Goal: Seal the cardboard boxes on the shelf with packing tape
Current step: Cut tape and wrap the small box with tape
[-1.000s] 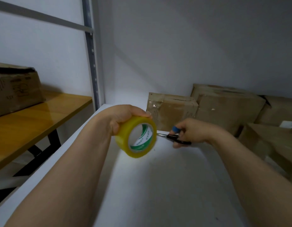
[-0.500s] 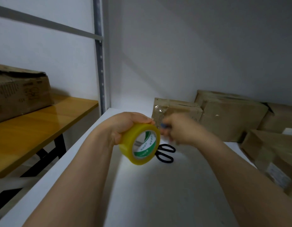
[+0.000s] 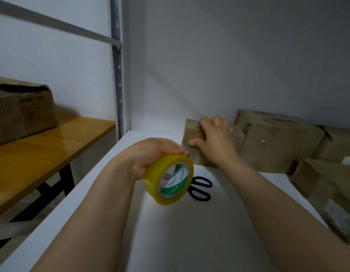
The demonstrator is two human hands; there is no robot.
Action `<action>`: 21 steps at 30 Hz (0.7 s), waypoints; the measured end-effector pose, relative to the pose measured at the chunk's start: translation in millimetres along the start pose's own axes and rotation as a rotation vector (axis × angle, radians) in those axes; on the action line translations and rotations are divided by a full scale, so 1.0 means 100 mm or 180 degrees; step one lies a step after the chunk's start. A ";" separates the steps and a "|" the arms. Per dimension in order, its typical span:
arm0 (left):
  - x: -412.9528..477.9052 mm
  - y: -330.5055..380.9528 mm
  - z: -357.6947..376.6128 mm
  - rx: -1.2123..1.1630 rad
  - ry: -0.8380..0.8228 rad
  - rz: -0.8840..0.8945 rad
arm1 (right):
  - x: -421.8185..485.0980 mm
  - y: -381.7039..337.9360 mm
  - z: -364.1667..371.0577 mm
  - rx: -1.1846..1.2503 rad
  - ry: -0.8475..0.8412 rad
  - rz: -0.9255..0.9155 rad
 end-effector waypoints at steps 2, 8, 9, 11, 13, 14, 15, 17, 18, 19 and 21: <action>0.00 -0.01 0.03 0.0083 -0.0019 0.0005 | -0.06 -0.02 -0.01 0.0219 0.0334 0.0151; -0.01 0.00 0.04 -0.0031 -0.0124 0.0066 | 0.01 0.00 -0.04 0.0870 -0.0115 0.0359; -0.02 0.01 0.04 -0.0050 -0.0143 0.0076 | -0.01 0.07 -0.10 0.0985 -0.0257 0.0429; -0.04 0.02 0.05 -0.0060 -0.0173 0.0085 | -0.06 0.30 -0.31 0.1023 -0.0247 0.0703; -0.06 0.04 0.09 -0.0134 -0.0245 0.0095 | -0.15 0.53 -0.49 0.1165 -0.0132 0.1036; -0.07 0.05 0.12 -0.0200 -0.0287 0.0100 | -0.18 0.59 -0.53 0.1265 -0.0146 0.1137; -0.09 0.06 0.15 -0.0273 -0.0320 0.0087 | -0.21 0.62 -0.53 0.1307 -0.0189 0.1192; -0.12 0.07 0.19 -0.0386 -0.0378 0.0056 | -0.27 0.64 -0.50 0.1256 -0.0258 0.1222; -0.13 0.08 0.21 -0.0410 -0.0410 0.0058 | -0.29 0.62 -0.49 0.1233 -0.0265 0.1191; -0.13 0.08 0.22 -0.0417 -0.0437 0.0070 | -0.31 0.60 -0.49 0.1232 -0.0272 0.1137; -0.13 0.09 0.24 -0.0373 -0.0475 0.0106 | -0.34 0.57 -0.49 0.1277 -0.0270 0.1015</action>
Point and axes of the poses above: each hand's wrist, its own x-axis towards the middle knuckle, its own z-axis out of the palm, y = z × x, the point moved 7 cm from there along x, towards the middle knuckle, and after that the axes turned 5 degrees about -z, right-handed, at the moved point
